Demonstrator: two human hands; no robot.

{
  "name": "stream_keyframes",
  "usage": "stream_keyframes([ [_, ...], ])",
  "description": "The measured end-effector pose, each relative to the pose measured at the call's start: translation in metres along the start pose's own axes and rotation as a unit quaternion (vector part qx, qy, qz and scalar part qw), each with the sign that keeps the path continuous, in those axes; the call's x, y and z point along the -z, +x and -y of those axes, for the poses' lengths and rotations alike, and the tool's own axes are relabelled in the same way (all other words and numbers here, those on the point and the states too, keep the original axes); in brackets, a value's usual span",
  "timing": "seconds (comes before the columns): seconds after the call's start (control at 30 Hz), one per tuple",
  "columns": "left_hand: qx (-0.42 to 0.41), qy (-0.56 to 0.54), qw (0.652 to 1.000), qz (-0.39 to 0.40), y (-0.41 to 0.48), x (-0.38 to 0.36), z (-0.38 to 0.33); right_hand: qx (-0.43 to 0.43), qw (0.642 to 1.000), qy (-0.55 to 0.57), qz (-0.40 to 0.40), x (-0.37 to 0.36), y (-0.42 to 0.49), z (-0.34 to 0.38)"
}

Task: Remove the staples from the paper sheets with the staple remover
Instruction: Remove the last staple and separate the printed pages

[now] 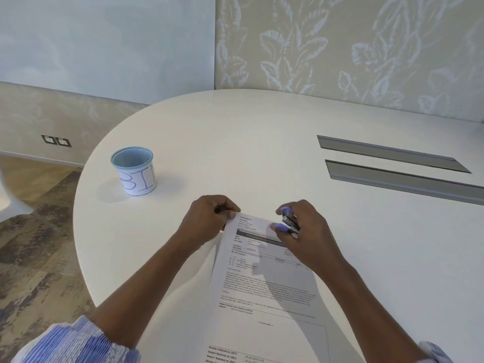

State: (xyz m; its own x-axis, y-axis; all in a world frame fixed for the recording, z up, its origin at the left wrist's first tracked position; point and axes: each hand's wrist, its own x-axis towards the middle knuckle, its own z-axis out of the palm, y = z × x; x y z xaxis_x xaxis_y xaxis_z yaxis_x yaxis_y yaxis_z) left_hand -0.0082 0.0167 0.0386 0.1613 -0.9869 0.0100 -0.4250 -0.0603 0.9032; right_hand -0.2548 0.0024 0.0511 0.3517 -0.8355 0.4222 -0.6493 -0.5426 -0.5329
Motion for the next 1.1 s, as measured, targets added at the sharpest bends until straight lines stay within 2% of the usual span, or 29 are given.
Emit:
stream_keyframes([
  [0.13, -0.037, 0.012, 0.999, 0.025, -0.003, -0.008, -0.015, 0.027, 0.999, -0.009, 0.031, -0.006, 0.018, 0.014],
  [0.37, -0.049, -0.030, 0.998, 0.022, -0.004, -0.013, -0.019, -0.055, 0.992, 0.020, 0.116, -0.008, 0.036, 0.020],
  [0.53, 0.005, -0.098, 0.995, -0.007, -0.009, -0.017, -0.009, -0.102, 0.986, 0.055, 0.116, -0.012, 0.039, 0.016],
  [0.67, 0.034, -0.092, 0.995, 0.000, -0.015, -0.019, -0.004, -0.120, 0.985, 0.058, 0.112, -0.014, 0.039, 0.012],
  [1.1, 0.038, -0.063, 0.997, -0.018, -0.016, -0.024, -0.005, -0.089, 0.987, 0.066, 0.119, -0.015, 0.039, 0.008],
])
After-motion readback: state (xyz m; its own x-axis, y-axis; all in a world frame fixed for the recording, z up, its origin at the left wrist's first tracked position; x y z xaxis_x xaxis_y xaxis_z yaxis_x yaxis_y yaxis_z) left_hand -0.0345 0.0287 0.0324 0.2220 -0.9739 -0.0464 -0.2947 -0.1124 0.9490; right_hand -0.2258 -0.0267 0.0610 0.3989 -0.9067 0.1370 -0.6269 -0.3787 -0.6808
